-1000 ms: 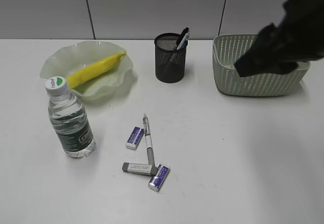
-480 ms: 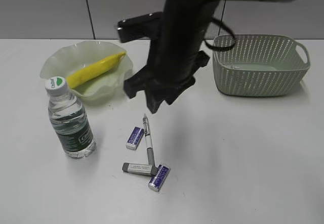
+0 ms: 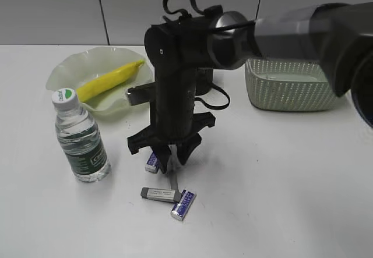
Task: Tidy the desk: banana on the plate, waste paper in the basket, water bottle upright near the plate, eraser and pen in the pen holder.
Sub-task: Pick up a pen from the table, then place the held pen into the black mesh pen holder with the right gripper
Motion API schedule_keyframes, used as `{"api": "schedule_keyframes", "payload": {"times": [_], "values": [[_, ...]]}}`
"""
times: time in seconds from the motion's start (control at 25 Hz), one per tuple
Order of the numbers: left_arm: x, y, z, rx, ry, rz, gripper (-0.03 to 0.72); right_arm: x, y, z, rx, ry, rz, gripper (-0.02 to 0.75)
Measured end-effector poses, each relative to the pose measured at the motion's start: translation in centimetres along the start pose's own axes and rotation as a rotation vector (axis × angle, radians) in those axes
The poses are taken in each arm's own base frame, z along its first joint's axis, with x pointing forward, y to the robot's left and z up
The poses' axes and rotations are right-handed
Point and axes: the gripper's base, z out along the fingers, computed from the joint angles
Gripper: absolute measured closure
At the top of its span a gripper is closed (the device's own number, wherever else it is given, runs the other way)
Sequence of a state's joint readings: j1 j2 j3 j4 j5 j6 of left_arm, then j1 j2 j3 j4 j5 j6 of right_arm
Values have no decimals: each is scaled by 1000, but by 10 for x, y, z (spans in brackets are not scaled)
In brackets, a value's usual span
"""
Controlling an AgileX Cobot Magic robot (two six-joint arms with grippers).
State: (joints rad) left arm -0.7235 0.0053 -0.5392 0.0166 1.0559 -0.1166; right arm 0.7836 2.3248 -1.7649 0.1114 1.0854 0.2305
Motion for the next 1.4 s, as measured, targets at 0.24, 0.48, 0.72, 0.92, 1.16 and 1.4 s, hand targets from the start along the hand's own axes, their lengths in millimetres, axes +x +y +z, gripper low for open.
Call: {"api": "schedule_keyframes", "payload": {"times": [0.24,0.48,0.72,0.92,1.16,1.4], "values": [[0,0,0,0,0,1,351,-2,2,12,-23,2,16,410],[0,0,0,0,0,1,351,-3,0,21,-6,27,13,592],[0,0,0,-1,0,1,351,-9,-4,9,65,-16,3,626],[0,0,0,-1,0,1,351,-17,-9,-50,161,-207,-6,626],[0,0,0,-1,0,1,352,-26,-17,-143,232,-724,41,626],[0,0,0,-1,0,1,352,-33,-46,-130,272,-1023,78,626]]}}
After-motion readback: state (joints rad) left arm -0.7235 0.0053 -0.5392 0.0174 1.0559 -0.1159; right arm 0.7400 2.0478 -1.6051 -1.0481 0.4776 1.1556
